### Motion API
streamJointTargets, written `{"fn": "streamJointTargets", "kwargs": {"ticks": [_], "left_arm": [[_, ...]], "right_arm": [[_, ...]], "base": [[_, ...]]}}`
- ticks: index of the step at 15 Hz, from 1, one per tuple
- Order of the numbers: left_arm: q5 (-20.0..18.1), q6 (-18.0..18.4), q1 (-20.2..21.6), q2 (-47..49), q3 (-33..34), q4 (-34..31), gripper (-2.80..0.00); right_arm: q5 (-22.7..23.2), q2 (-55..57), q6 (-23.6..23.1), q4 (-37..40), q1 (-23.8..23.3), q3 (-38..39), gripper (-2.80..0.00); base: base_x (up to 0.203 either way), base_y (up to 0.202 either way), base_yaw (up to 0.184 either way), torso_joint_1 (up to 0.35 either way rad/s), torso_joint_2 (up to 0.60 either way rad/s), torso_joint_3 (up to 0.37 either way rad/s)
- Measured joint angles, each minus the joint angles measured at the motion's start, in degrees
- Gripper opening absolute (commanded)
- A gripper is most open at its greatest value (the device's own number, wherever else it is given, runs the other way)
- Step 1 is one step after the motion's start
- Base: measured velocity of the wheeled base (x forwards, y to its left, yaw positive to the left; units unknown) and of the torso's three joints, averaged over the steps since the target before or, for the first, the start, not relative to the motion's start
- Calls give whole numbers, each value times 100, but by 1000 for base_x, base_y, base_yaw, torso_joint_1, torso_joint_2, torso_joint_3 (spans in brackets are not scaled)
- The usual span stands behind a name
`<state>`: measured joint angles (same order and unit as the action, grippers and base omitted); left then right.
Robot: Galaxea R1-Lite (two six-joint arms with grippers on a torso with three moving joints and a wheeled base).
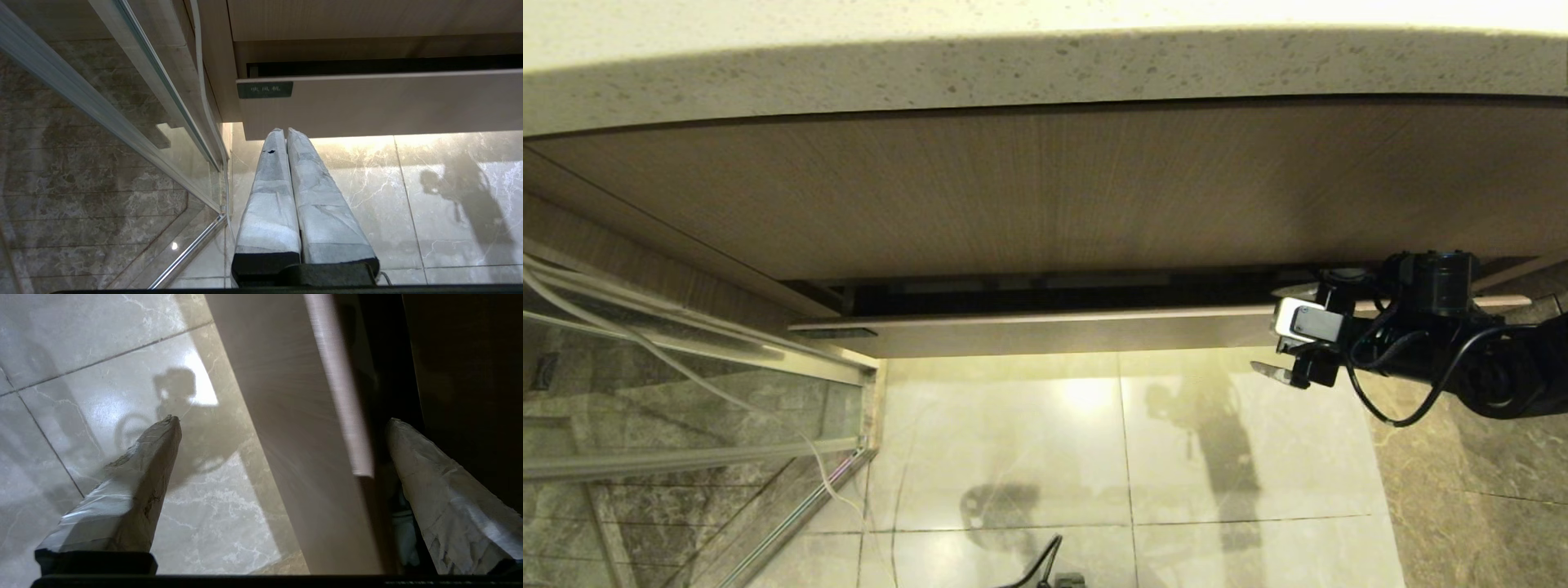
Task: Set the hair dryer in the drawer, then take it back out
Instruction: Pull open the drawer
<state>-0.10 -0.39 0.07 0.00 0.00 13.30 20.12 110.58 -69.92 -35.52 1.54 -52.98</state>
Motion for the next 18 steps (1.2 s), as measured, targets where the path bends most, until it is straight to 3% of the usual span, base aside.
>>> {"fn": "streamJointTargets", "kwargs": {"ticks": [3,11,13,18], "left_arm": [[0,7,0,0,0,0,-280],[1,3,0,0,0,1,-280],[-1,2,0,0,0,1,-280],[0,4,0,0,0,1,-280]], "right_arm": [[-60,-253,-54,909,3,-144,0],[-202,-2369,-1452,5747,-366,-492,0],[-453,-2834,-1405,6156,-393,-398,0],[-1633,-3422,-717,5984,-661,-184,0]], "base": [[0,0,0,0,0,0],[0,0,0,0,0,0],[0,0,0,0,0,0],[0,0,0,0,0,0]]}}
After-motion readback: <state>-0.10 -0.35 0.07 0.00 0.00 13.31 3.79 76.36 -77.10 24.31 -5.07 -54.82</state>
